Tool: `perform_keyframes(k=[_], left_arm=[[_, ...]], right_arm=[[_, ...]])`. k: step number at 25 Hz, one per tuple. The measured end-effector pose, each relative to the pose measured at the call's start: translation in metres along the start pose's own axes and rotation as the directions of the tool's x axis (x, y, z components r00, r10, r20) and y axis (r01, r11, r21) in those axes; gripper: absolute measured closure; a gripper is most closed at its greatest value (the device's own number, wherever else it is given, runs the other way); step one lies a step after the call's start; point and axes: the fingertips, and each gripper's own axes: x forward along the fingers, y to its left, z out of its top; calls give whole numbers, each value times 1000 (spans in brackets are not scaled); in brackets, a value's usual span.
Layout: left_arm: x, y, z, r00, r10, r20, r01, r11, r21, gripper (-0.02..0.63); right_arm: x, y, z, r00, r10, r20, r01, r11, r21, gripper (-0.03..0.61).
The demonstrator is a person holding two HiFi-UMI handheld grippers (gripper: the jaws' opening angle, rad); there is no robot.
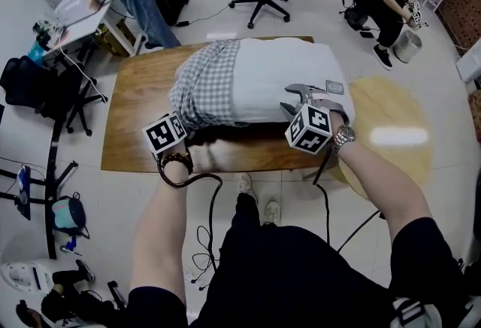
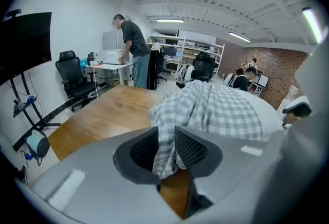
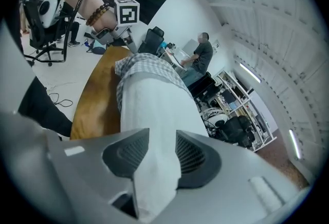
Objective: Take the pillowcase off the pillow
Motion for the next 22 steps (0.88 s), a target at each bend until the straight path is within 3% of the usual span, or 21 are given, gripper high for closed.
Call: perform_keyframes(k=[13, 22], left_arm=[[-23, -40, 19, 997, -56, 53, 51, 996, 78, 512], [-21, -77, 49, 986, -157, 46, 148, 975, 165, 509]], right_arm=[[-25, -15, 8, 999, -25, 34, 23, 999, 43, 416], [-22, -34, 18, 999, -9, 40, 6, 997, 78, 410]])
